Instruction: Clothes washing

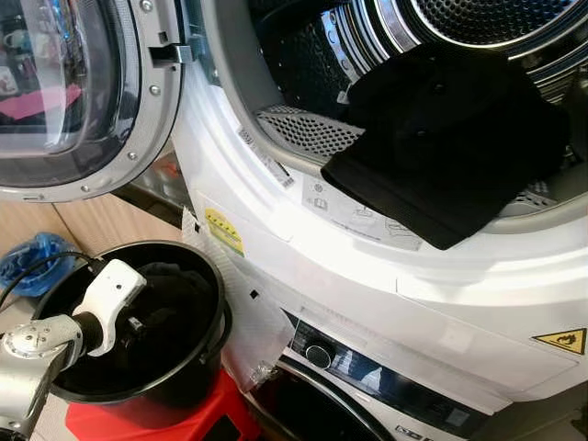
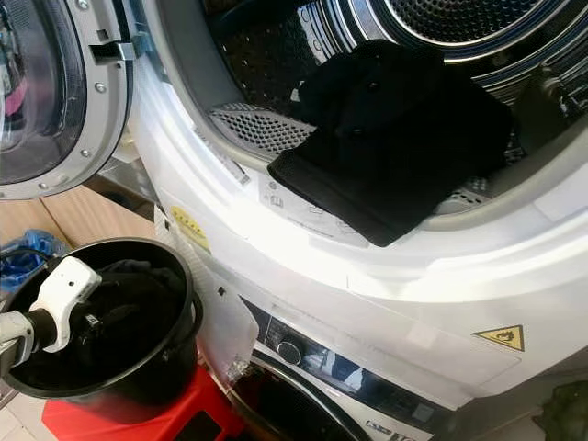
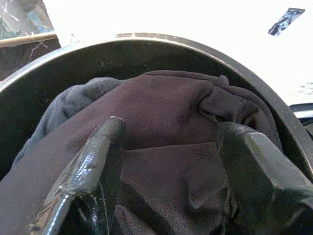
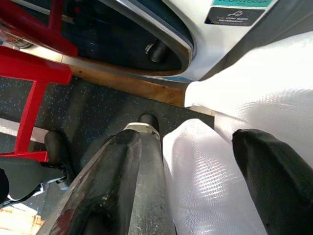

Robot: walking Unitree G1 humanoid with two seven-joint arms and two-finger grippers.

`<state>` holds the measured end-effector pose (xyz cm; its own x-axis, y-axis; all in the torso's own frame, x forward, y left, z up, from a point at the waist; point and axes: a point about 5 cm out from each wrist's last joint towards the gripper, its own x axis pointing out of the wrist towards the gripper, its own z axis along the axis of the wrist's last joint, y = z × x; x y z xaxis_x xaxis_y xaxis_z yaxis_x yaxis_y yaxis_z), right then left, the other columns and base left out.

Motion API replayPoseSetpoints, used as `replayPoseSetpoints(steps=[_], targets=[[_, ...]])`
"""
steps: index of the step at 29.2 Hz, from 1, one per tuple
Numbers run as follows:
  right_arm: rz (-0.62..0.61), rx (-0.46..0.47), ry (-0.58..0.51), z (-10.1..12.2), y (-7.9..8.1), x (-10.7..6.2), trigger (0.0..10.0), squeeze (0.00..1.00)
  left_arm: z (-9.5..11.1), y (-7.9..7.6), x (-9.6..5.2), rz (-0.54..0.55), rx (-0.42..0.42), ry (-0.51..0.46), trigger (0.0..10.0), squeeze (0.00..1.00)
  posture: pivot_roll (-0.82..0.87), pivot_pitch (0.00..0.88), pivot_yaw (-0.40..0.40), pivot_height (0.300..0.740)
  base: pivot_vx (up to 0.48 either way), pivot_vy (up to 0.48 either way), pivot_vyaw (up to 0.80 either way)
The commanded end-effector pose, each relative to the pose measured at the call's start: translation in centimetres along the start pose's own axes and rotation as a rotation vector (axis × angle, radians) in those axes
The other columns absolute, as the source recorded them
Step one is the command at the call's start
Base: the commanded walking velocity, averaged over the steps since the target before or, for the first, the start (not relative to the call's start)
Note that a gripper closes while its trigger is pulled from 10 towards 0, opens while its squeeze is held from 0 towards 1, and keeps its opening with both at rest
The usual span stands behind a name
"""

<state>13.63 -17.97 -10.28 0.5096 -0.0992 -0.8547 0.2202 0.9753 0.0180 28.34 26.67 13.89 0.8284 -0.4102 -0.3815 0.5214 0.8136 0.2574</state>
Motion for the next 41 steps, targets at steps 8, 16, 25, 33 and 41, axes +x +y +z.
replayPoseSetpoints(steps=[8,16,25,33,41], targets=[[-0.006,0.009,0.031,-0.9,-0.1,-0.2,10.0,0.00,-1.2,0.9,-1.5,-0.032,-0.004,0.072,10.0,1.00,0.11,0.121,-0.021,0.740,0.000,0.000,0.00],[-0.011,0.014,0.030,-0.8,-0.2,-0.1,10.0,0.00,-2.2,1.0,-1.9,-0.052,0.007,0.162,10.0,1.00,0.11,0.143,-0.019,0.740,0.000,0.000,0.00],[-0.019,0.027,0.040,-1.1,-0.5,-0.2,10.0,0.00,-1.7,3.3,-1.9,0.135,0.080,0.215,10.0,1.00,0.11,0.152,-0.021,0.740,0.000,0.000,0.00],[-0.022,0.028,0.040,-1.1,-0.5,-0.2,10.0,0.00,-2.8,1.7,-1.3,-0.004,-0.021,0.220,10.0,0.00,0.10,0.153,-0.019,0.740,0.000,0.000,0.00],[-0.022,0.026,0.039,-1.1,-0.6,-0.2,10.0,0.00,-4.7,1.2,-1.2,-0.003,-0.066,0.284,10.0,0.00,0.10,0.151,-0.022,0.740,0.000,0.000,0.00]])
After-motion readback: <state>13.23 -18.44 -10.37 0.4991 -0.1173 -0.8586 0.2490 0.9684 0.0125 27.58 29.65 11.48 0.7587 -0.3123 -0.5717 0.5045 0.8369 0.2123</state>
